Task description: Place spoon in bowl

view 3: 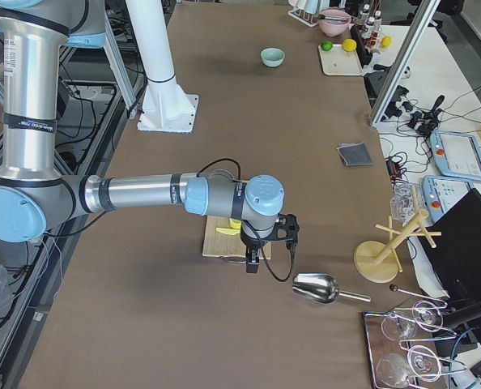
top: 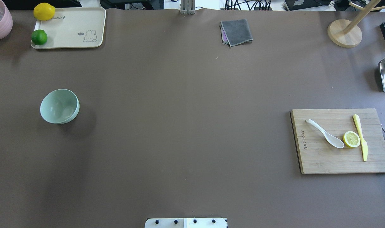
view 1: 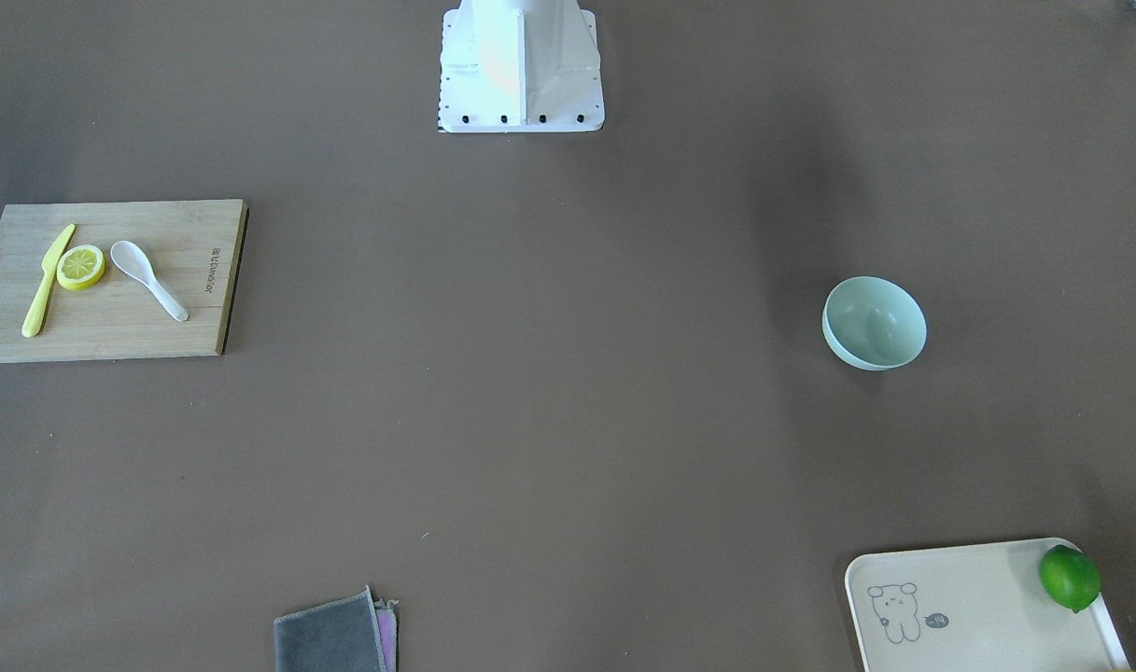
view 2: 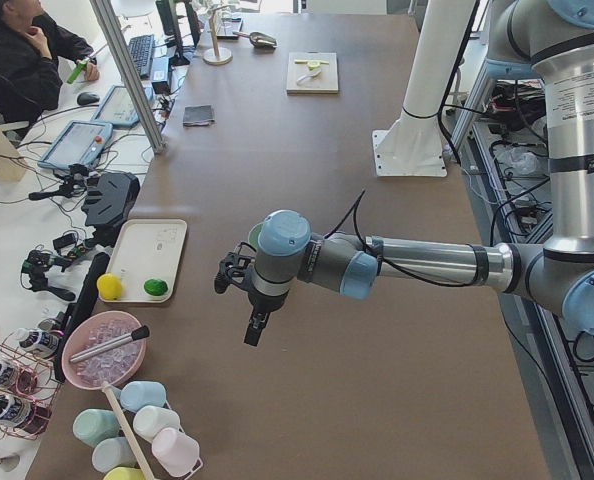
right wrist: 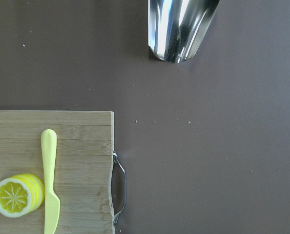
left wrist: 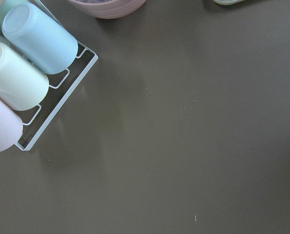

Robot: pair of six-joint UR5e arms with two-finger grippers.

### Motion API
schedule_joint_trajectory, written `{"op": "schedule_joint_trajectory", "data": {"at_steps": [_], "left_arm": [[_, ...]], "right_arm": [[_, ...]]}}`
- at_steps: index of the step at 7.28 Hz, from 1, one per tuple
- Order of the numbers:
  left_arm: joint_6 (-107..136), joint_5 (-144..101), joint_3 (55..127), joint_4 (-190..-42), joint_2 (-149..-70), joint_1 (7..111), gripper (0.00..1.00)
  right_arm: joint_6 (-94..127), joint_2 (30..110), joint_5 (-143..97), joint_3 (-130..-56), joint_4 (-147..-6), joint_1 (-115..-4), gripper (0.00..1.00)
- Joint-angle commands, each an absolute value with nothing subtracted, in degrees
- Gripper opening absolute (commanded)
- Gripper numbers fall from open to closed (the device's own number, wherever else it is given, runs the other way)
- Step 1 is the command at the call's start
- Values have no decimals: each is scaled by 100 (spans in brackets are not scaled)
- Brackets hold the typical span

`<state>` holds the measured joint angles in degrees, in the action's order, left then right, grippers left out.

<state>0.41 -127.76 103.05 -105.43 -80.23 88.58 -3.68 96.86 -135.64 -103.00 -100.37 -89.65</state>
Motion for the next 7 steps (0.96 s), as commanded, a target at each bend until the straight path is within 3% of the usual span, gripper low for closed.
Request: {"op": "schedule_joint_trajectory", "data": {"at_steps": [1,7], "left_arm": [[79,-12779,10292,-10538,-8033,8851,98],[70,-12788,10266,-10538,-8007,8859,98]], "right_arm": [[-369,9720,-13614,-10336,-10037,-8965,100],[-387,9738,-13632,-10520,-10037,-8965,100]]}}
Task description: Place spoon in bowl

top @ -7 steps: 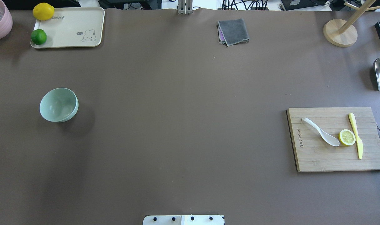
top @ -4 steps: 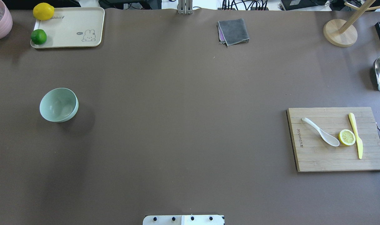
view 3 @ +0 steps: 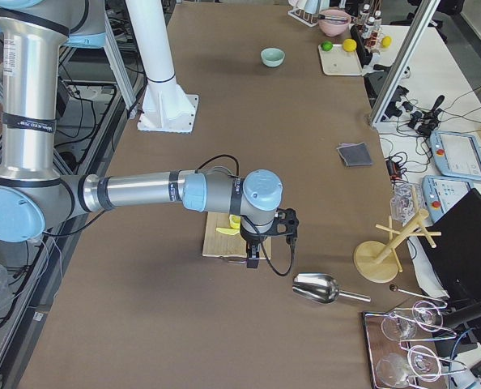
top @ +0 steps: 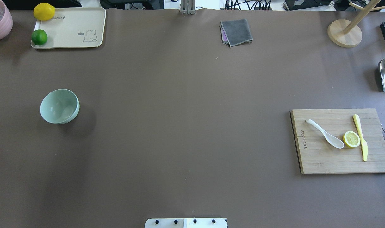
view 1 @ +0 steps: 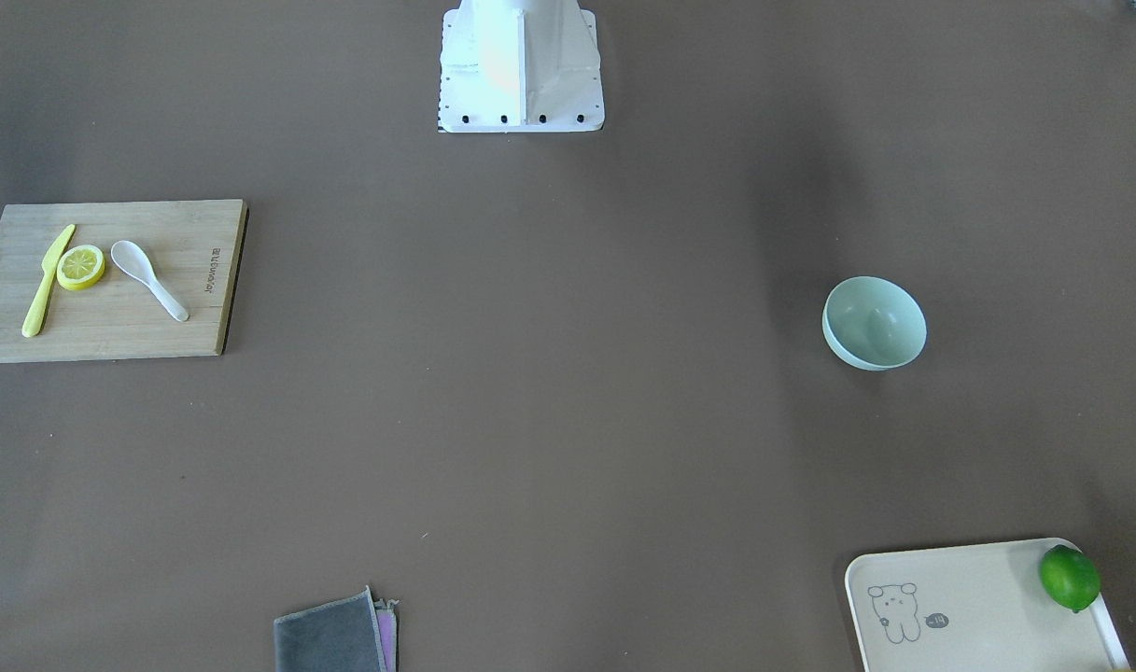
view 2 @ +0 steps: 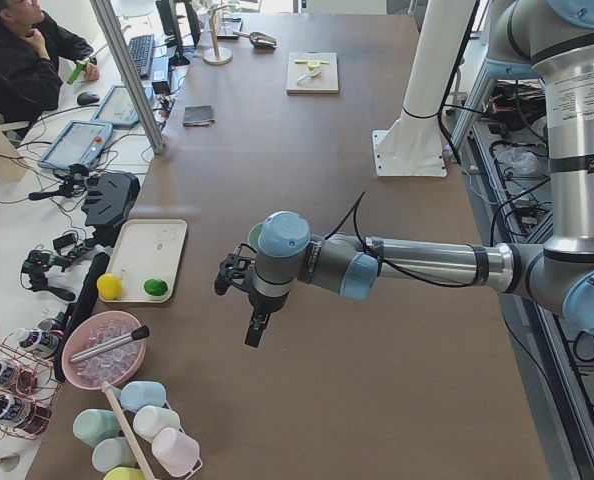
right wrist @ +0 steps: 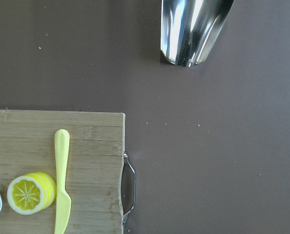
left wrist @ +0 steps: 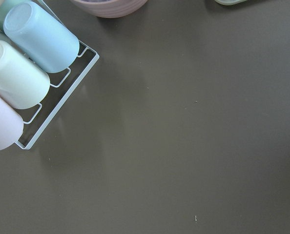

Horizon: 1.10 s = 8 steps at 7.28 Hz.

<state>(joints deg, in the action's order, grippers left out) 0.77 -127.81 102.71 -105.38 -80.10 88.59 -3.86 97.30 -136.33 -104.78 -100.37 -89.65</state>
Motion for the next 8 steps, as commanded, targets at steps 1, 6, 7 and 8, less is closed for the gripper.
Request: {"op": "schedule_joint_trajectory", "data": {"at_steps": [1,6,7,8], "left_arm": [[70,-12779,10257,-10538,-8016,8859,98],[70,-12936,10205,-10529,-8016,8851,98],[70,-12998,10213,-10529,-8016,8859,98],[70,-12999,10222,-10538,-8016,8859,98]], "right_arm": [[-387,9738,-13641,-10521,-10037,-8965,100],[-387,9721,-13641,-10538,-10037,-8965,100],[-387,9729,-13658,-10538,-10046,-8965,100],[-387,9738,-13710,-10538,-10046,-8965,100]]}}
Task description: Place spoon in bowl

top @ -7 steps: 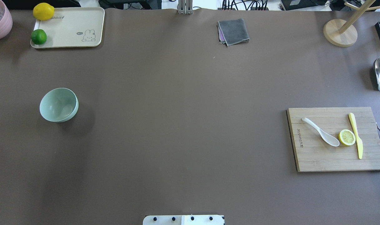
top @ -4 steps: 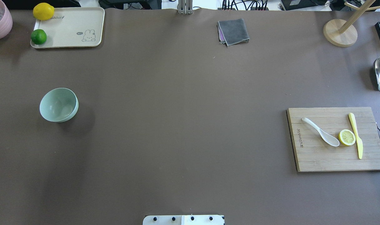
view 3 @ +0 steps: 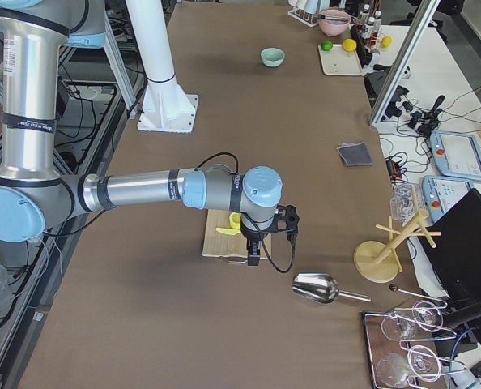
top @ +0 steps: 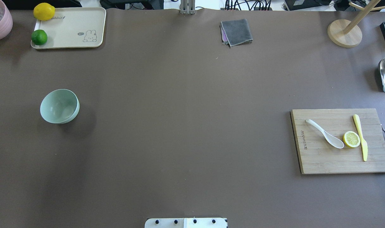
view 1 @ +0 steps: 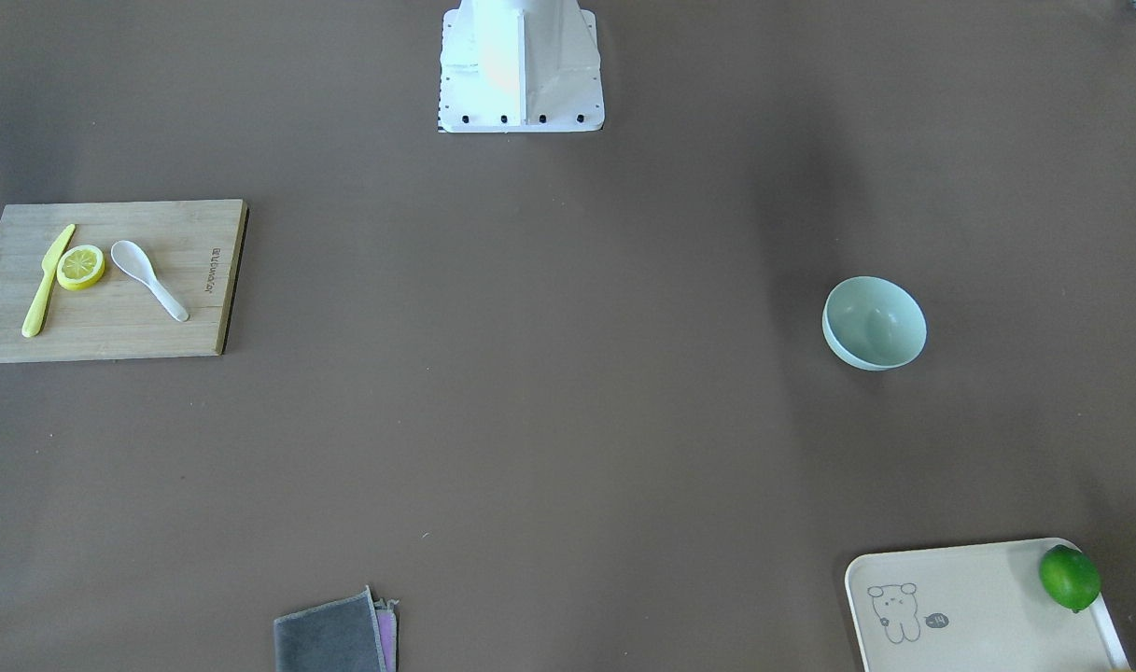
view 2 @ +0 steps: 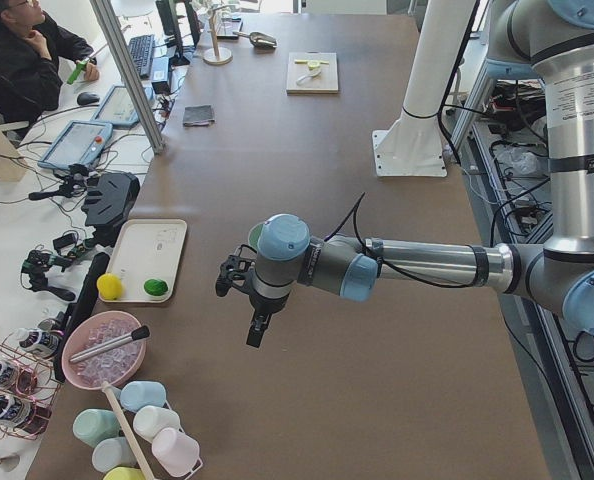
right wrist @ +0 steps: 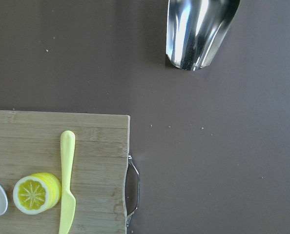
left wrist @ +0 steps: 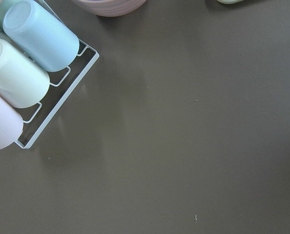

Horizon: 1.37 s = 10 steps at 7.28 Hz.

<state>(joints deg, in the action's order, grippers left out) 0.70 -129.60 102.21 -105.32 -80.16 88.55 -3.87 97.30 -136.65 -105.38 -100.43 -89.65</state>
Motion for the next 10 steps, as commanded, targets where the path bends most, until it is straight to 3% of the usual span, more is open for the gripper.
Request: {"op": "schedule_joint_trajectory", "data": {"at_steps": [1,6,7,10], "left_arm": [[79,-12999,10248,-10529,-8016,8859,98],[70,-12999,10222,-11142,-8016,8851,98],[96,-12999,10230,-11371,-8024,8842,98],[193,-12990,10169,-11409,-8532,8300,98]], "right_arm": [[-387,9738,-13702,-10529,-10046,-8965,100],[-396,9730,-13676,-10538,-10037,-8991,100],[-335,9425,-13658,-10590,-10020,-8991,100],[-325,9246,-14251,-10766,-10037,-8710,100]]}}
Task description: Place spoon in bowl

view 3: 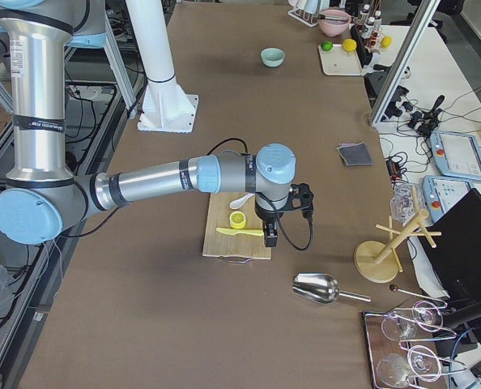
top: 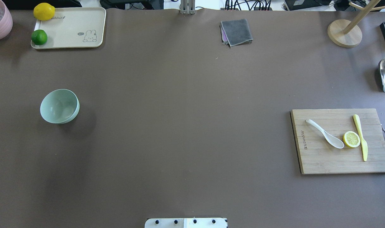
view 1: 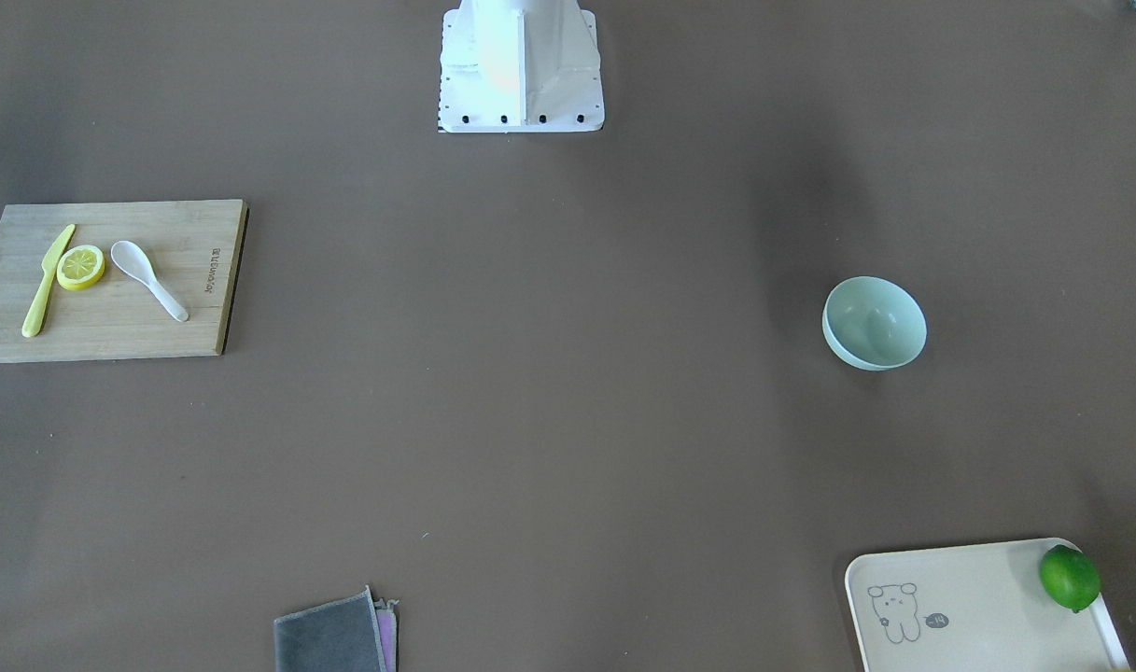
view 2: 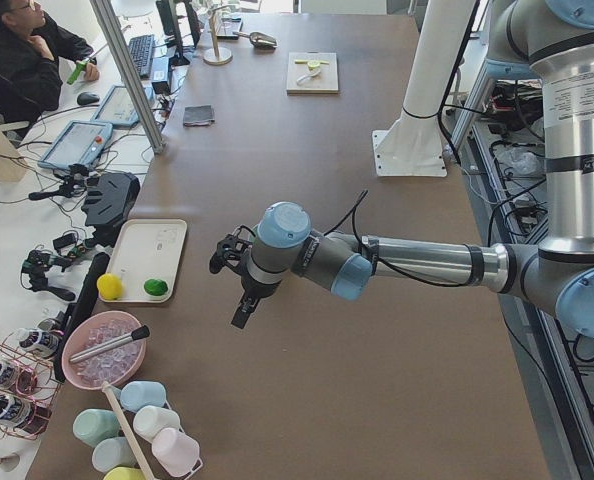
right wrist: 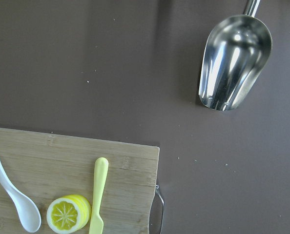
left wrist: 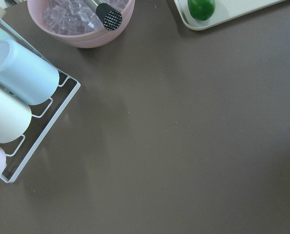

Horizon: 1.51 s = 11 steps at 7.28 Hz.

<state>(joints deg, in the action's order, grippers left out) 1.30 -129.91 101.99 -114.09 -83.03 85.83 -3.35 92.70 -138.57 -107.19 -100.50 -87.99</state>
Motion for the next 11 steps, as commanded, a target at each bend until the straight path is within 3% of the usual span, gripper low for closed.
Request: {"op": "schedule_joint_trajectory", "data": {"at_steps": [1,3,7,11], "left_arm": [[1098,-13008,9951,-11565,-8665,7958,98],[2182,-12999,9844,-12381,-8788,7246,98],[2672,-12981,9687,-12489,-9061,6128,98],[3065,-12990,8448,-13472,-9684,6117,98]], "right_arm": [[-343,9246,-14465,-10775,-9985,-8658,100],[-282,9438,-14405,-10749,-8821,-8385,100],[-272,9431,-14414,-10766,-8578,-7937,100],[-272,9422,-14239,-10846,-8052,-7472,100]]}}
